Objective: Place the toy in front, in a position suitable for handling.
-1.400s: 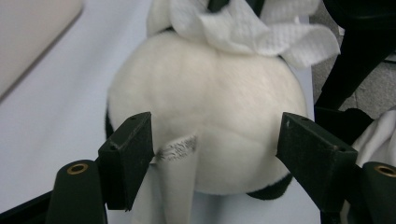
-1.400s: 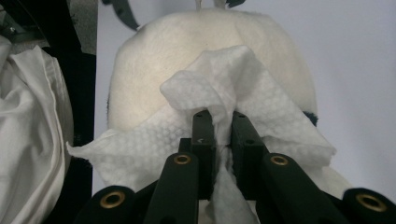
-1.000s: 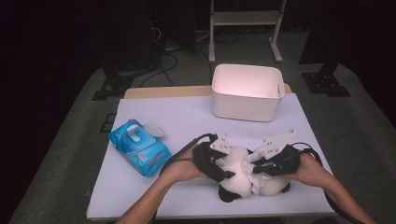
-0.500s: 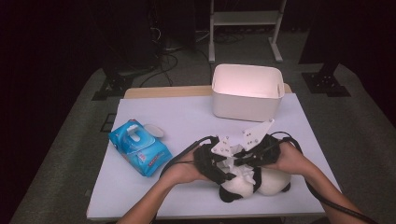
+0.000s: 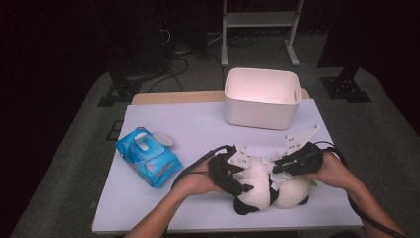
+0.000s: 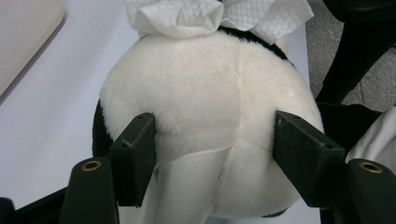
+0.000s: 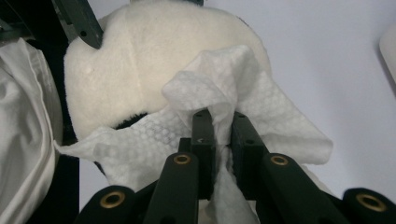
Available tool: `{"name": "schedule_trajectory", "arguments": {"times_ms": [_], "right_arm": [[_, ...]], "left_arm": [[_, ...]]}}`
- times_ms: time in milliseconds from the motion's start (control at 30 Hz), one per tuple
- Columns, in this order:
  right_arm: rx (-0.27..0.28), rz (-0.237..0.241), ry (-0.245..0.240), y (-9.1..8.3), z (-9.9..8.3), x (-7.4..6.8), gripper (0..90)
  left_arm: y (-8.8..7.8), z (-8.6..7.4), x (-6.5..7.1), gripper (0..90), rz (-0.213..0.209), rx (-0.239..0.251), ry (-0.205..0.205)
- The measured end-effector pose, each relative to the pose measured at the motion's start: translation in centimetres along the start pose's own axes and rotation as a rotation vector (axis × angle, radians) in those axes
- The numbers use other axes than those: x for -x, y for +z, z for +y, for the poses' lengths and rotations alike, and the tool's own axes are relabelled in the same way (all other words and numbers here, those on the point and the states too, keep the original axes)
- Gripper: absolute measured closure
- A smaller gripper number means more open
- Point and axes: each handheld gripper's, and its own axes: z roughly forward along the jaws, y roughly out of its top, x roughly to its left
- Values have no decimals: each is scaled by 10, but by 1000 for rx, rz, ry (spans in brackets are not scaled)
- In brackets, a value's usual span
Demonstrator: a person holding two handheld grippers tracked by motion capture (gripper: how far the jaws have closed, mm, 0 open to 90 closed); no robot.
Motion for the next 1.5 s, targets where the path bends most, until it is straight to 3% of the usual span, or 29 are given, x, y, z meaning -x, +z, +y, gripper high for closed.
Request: {"name": "schedule_trajectory", "arguments": {"times_ms": [233,500,667,733,933,1100,1267,1367,1500], "right_arm": [[11,-10,-2,2,-2,-7,815],[44,1,-9,-3,-8,-25,817],[46,10,-37,-5,-9,-35,816],[38,0,-56,-6,-7,-38,815],[56,24,-106,-7,13,-43,817],[69,42,-163,3,42,-47,816],[52,49,-199,13,56,-48,816],[59,51,-170,10,52,-42,816],[70,19,-126,3,39,-33,816]], "left_arm": [[-7,2,-5,271,-11,5,-32],[-18,11,-9,238,-14,11,-39],[-7,9,-4,239,-68,-10,-45],[-6,8,-2,244,-63,-10,-39],[-5,12,7,249,-42,-25,2],[-5,11,9,250,-34,-23,9],[-6,7,8,254,-33,-9,1],[-5,6,6,267,-30,4,-5],[-10,7,2,269,-11,14,-9]]}}
